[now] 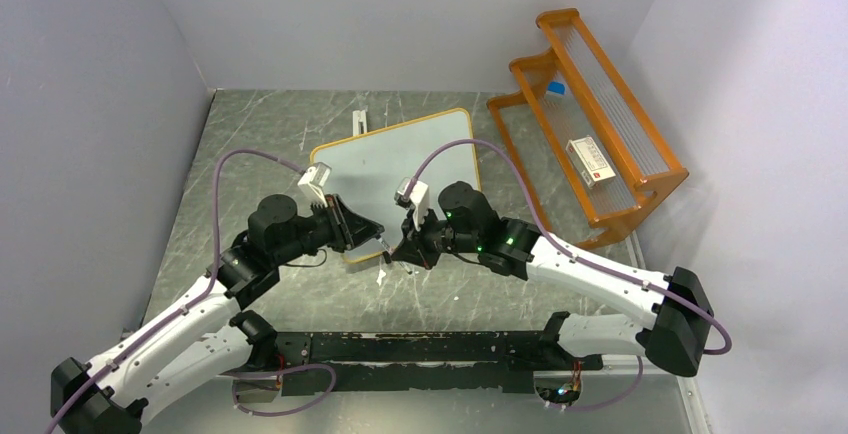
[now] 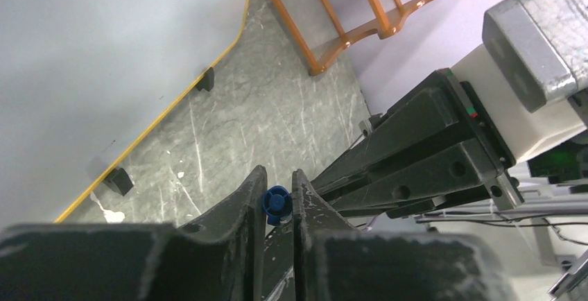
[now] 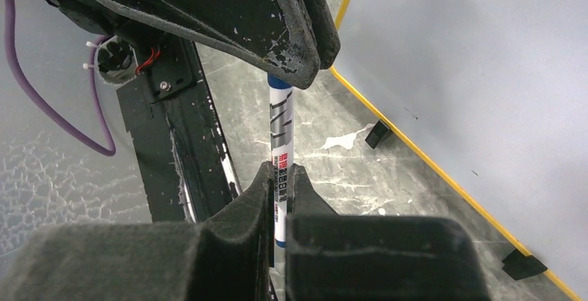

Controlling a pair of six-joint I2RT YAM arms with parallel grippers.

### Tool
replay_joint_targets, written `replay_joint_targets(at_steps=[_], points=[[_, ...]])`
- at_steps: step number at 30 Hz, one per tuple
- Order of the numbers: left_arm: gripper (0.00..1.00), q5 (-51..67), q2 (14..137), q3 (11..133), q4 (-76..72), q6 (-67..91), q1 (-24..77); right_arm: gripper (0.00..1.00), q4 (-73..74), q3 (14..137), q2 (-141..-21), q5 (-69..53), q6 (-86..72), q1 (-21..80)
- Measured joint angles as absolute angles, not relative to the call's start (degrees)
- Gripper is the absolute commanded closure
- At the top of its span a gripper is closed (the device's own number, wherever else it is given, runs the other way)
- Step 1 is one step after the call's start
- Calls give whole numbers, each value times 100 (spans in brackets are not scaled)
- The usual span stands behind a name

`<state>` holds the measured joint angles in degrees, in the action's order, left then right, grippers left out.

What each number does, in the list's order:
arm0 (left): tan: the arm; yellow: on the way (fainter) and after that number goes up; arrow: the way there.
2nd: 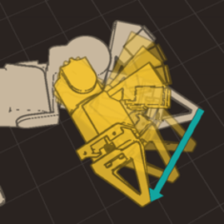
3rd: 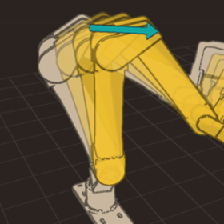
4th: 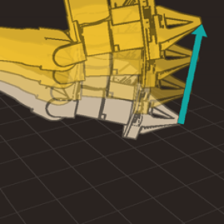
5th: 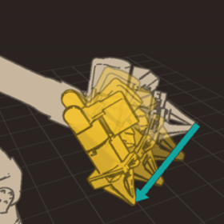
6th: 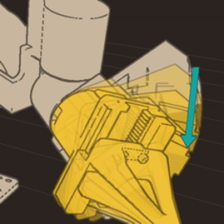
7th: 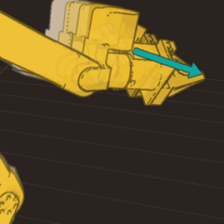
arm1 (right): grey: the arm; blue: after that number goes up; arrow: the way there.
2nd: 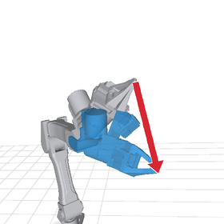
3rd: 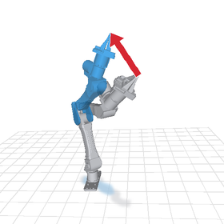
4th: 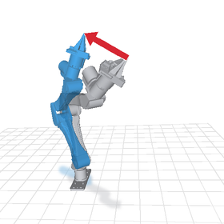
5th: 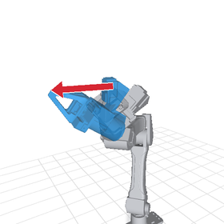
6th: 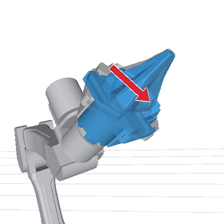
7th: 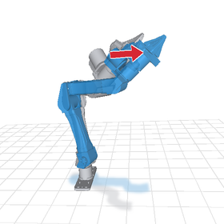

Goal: Write a sentence on the whiteboard
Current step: Pass from the right arm to the left

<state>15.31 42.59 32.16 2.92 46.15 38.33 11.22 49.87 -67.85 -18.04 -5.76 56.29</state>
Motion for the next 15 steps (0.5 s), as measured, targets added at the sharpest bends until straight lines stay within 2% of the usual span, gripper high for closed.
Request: replay_joint_targets(at_steps=[4, 6, 10, 13, 15], points=[[95, 1529, 4233, 3208, 276, 4786, 3817, 97, 1041, 4960, -6775, -1833, -600, 5618], [95, 1529, 4217, 3164, 252, 4884, 3809, 83, 1015, 4925, -6753, -1831, -646, 5614], [95, 1413, 4084, 3011, 196, 5155, 3802, 60, 744, 4735, -6678, -1828, -904, 5588], [95, 1199, 3872, 2847, 86, 5483, 3802, 51, 390, 4466, -6449, -1828, -1186, 5428], [95, 1041, 3728, 2722, -73, 5719, 3802, 41, 47, 4224, -6206, -1859, -1476, 5201]])
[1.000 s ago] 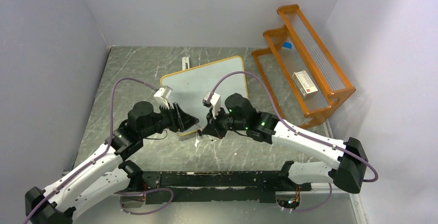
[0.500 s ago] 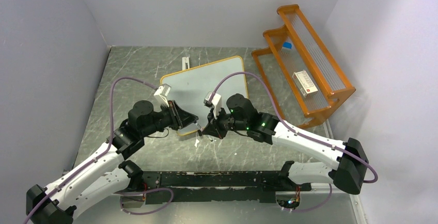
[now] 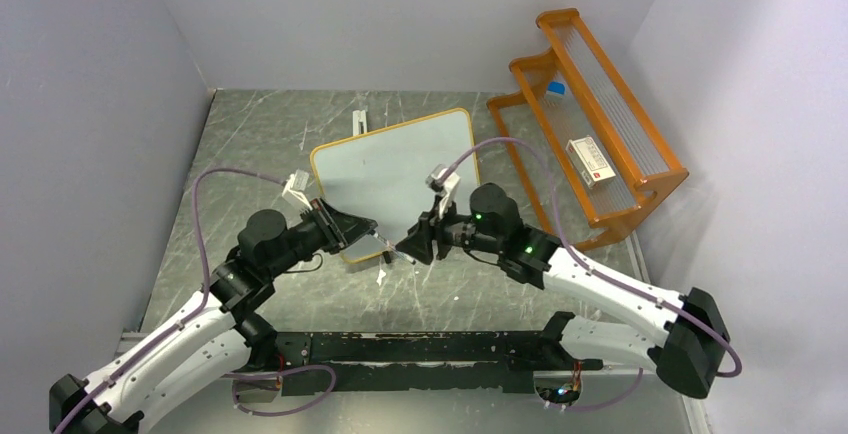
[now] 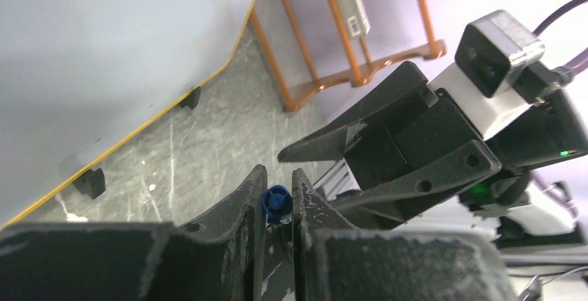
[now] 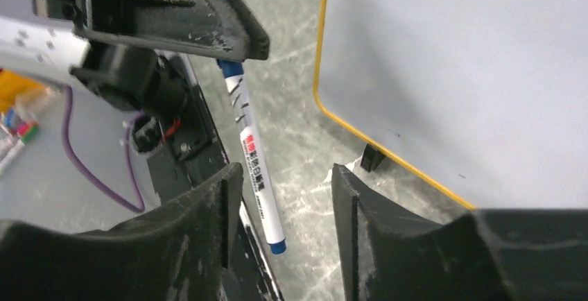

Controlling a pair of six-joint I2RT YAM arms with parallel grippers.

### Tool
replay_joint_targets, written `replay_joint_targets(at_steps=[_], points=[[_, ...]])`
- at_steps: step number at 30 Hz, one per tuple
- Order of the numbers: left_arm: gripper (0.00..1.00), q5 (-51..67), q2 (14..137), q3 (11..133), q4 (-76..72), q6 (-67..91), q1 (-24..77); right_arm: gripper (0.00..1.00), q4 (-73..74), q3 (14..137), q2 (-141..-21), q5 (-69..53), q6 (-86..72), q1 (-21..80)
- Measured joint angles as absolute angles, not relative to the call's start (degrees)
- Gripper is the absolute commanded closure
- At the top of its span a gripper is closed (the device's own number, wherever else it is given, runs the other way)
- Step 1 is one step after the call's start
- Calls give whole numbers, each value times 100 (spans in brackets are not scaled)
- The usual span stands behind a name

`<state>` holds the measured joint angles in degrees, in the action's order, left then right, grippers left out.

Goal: Write a sentence on the whiteboard
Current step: Pass from the right arm to the left, then open the whiteboard marker from the pen cap.

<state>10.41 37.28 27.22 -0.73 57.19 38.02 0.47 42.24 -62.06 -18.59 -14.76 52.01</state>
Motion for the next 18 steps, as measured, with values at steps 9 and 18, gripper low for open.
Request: replay_joint_targets(at_steps=[9, 18], points=[[95, 419, 3365, 2134, -1234, 6759, 3802, 30, -1758, 3293, -5465, -1874, -3035, 4657], [95, 193, 3465, 1719, -2506, 7575, 3802, 32, -3070, 2751, -5443, -1625, -4167, 4650]])
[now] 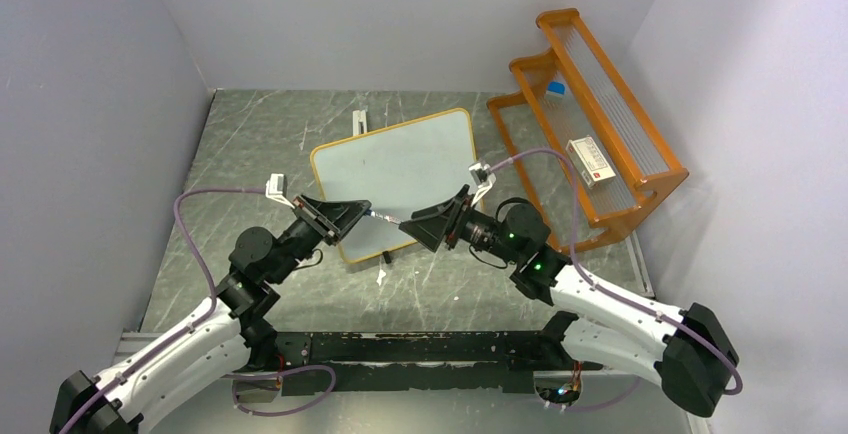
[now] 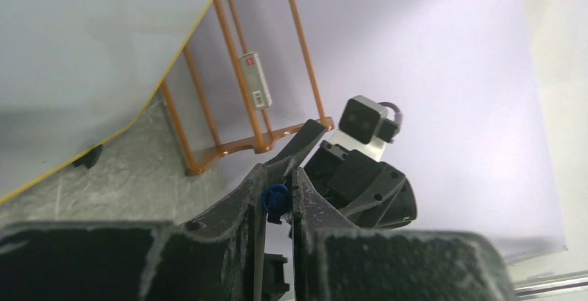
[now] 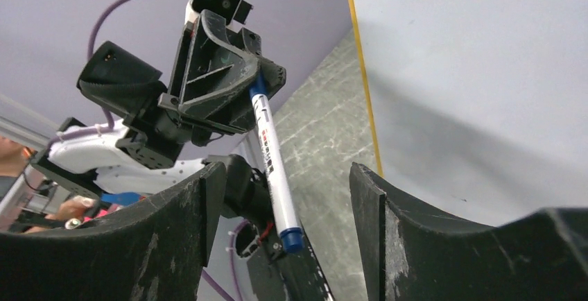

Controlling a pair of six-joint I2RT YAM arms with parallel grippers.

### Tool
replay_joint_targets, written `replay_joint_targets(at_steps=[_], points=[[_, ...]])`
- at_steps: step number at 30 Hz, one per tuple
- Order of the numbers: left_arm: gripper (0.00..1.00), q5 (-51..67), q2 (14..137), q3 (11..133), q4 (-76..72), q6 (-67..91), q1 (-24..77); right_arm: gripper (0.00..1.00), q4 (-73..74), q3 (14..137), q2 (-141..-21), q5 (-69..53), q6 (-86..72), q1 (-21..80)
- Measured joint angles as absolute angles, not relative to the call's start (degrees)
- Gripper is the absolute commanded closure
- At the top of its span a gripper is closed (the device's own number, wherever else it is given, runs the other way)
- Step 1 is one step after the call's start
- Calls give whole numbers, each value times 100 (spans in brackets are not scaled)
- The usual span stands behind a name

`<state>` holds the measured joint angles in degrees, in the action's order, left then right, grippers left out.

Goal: Write a sentence on the whiteboard
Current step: Open the whiteboard marker from the pen cap.

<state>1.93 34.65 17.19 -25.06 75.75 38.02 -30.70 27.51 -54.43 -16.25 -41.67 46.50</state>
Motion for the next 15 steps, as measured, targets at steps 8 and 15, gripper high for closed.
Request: replay_joint_targets(at_steps=[8, 15], points=[[95, 187, 3642, 1704, -3100, 7830, 3802, 40, -3662, 2755, -5824, -1664, -4541, 4648], [95, 189, 3804, 1653, -3387, 7918, 3802, 50, -3942, 2895, -6003, -1774, -4637, 4646]])
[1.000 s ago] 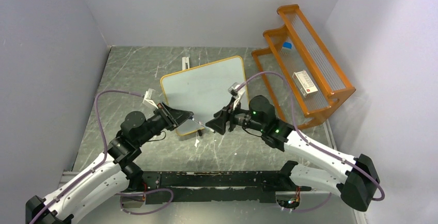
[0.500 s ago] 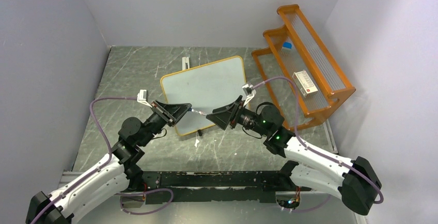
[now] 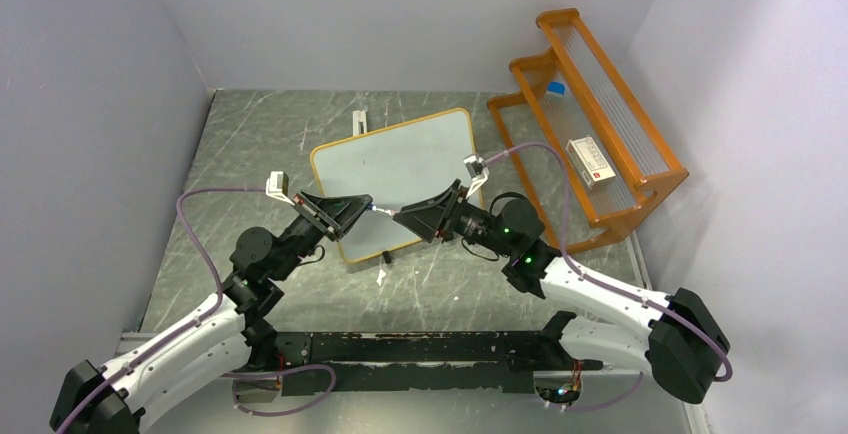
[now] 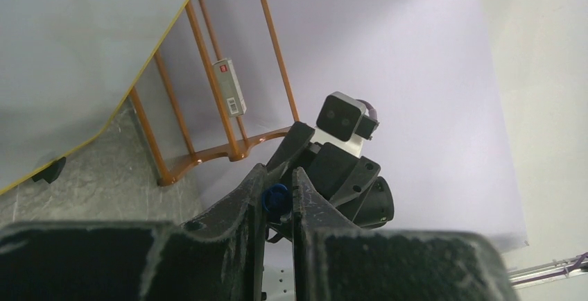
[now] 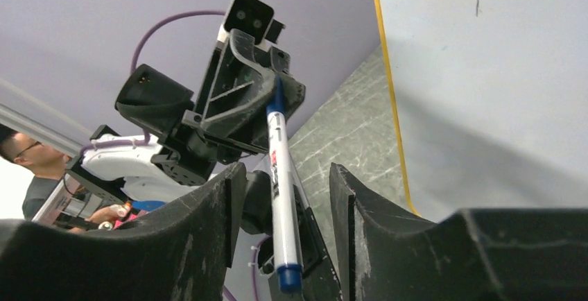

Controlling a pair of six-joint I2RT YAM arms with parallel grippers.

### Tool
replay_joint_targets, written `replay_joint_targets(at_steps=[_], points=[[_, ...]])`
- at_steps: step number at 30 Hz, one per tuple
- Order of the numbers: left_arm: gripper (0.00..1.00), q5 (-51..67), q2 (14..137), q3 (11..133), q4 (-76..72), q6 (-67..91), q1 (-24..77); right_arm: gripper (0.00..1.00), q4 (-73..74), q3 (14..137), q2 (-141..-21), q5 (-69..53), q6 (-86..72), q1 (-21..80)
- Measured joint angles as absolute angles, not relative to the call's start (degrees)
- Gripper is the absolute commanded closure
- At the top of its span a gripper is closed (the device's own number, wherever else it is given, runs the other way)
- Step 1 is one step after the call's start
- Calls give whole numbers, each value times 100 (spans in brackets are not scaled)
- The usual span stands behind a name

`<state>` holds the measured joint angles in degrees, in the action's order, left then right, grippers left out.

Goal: Write a sentence on the whiteboard
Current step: Open the whiteboard marker from the pen cap.

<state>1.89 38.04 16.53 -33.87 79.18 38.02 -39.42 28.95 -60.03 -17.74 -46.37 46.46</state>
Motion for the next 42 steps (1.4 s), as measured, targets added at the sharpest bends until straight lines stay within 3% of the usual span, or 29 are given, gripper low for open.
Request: replay_joint_targets(at_steps=[23, 33, 42], points=[[95, 257, 4073, 1645, -3743, 7950, 3802, 79, -4123, 3225, -6379, -2169, -4705, 4628], [95, 279, 4042, 1645, -3706, 7953, 3802, 79, -4082, 3227, -6379, -2311, -4598, 4619], [95, 281, 4040, 1645, -3715, 7977, 3802, 74, -4016, 3280, -6379, -2469, -4506, 4617]])
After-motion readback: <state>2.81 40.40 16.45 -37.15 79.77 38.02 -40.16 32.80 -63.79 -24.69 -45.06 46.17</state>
